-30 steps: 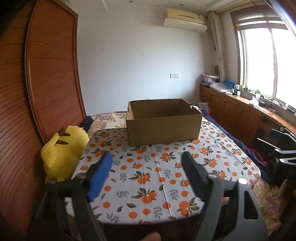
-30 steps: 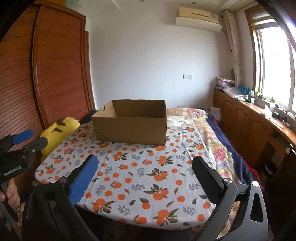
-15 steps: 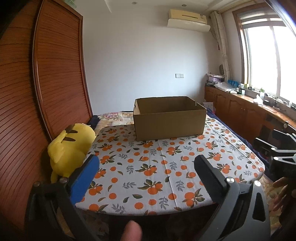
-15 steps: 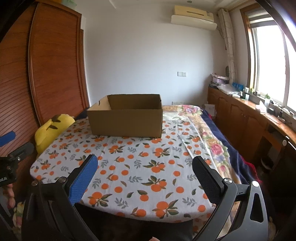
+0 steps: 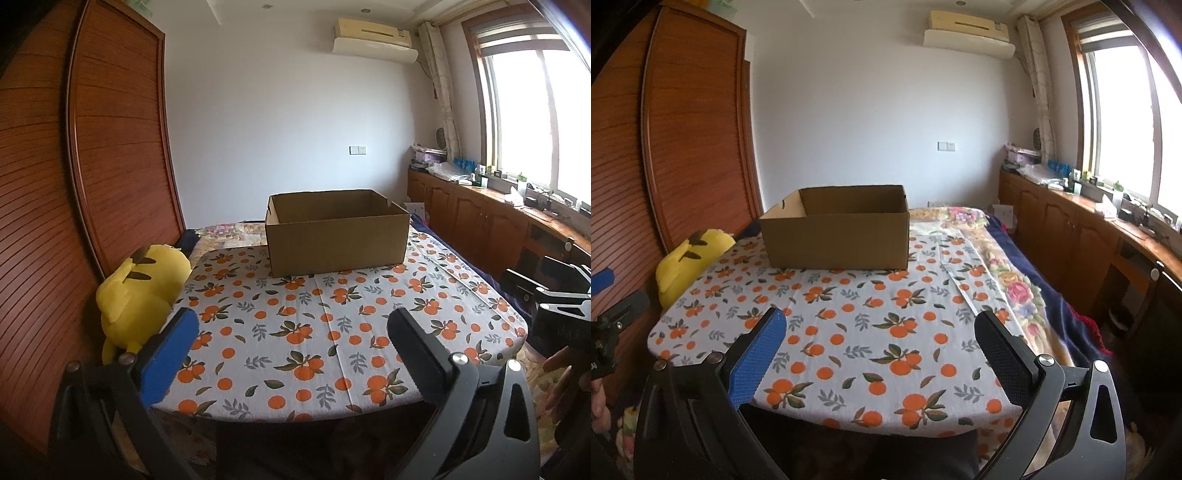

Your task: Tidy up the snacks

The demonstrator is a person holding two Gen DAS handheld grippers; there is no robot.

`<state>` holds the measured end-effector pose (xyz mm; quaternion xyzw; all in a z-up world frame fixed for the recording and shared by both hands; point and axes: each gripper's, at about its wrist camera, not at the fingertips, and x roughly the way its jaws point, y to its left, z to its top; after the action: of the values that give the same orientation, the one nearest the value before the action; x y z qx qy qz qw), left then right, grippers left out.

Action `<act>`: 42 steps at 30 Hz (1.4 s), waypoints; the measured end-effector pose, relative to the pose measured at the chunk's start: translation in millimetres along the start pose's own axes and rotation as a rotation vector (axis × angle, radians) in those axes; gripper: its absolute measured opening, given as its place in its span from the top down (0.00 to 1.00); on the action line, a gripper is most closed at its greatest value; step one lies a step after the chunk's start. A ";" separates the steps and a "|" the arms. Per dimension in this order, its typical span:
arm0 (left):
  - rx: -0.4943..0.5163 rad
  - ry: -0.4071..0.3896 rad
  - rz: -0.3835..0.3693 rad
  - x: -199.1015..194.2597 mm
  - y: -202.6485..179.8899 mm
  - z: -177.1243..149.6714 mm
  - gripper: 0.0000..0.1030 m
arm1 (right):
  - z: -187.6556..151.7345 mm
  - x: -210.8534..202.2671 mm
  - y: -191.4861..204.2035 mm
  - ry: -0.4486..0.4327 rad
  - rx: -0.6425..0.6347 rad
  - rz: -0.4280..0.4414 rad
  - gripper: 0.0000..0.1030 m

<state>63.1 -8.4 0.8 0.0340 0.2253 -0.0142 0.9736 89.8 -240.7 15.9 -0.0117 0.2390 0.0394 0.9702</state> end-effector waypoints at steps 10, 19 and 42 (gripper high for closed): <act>-0.001 0.002 0.002 -0.9 -1.5 -1.1 0.00 | 0.7 -1.5 -0.9 -0.007 0.005 -0.003 0.00; 0.002 -0.014 0.012 -4.1 -2.1 0.5 0.00 | 1.3 -2.6 -1.8 -0.013 0.008 -0.007 0.00; 0.006 -0.028 0.030 -8.3 -1.2 2.5 0.00 | 4.4 -11.9 -4.3 -0.031 0.013 -0.016 0.00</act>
<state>56.7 -9.7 6.6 0.0401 0.2111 -0.0008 0.9766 81.7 -245.6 25.4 -0.0065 0.2241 0.0303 0.9741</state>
